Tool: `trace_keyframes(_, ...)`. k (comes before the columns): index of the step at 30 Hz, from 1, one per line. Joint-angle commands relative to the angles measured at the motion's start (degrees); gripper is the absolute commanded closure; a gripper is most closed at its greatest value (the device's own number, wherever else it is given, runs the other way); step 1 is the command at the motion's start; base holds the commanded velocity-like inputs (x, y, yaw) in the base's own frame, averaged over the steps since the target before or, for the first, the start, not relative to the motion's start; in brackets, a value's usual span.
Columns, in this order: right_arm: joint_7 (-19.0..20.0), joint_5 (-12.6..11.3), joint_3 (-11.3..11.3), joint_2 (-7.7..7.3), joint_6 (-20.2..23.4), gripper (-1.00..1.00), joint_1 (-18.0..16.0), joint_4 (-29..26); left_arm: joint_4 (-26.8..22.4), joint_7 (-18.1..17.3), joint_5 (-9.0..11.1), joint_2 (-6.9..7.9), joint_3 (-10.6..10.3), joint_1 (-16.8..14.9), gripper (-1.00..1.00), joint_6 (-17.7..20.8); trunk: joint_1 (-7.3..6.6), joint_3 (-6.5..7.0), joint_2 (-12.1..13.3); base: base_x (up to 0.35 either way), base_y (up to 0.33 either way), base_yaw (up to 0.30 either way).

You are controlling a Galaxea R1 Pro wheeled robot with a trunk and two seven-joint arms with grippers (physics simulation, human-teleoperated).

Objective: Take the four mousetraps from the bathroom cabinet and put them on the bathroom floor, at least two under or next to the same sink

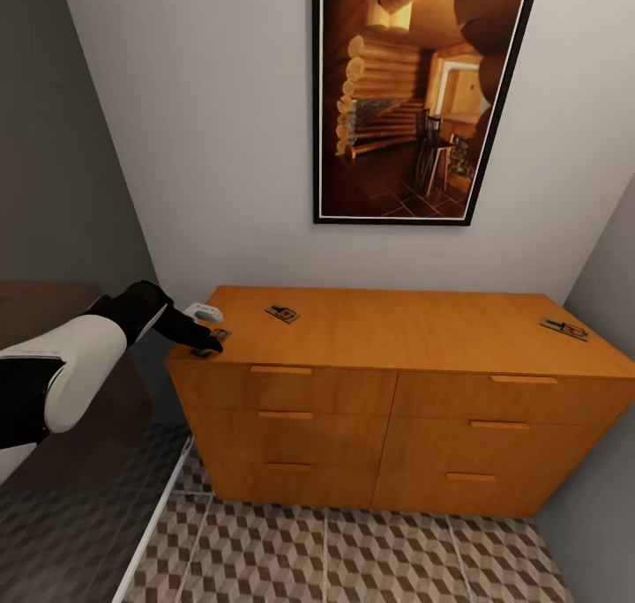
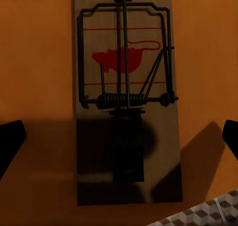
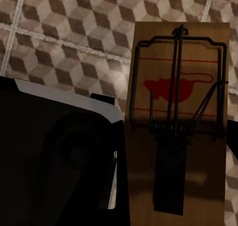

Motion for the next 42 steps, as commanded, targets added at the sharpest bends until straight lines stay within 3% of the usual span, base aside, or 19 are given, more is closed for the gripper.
trace_keyframes(1,-0.2,0.6,-0.4,0.0,-0.2,1.0,0.0,0.1,-0.1,-0.3,0.2,0.03,-0.4,0.1,-1.0,0.5,0.01,-0.08,0.0,0.0,0.0,0.0)
trace_keyframes(42,-0.2,0.6,-0.4,0.0,-0.2,1.0,0.0,0.1,-0.1,-0.3,0.2,0.03,-0.4,1.0,-1.0,0.5,0.01,-0.09,0.0,0.0,0.0,0.0)
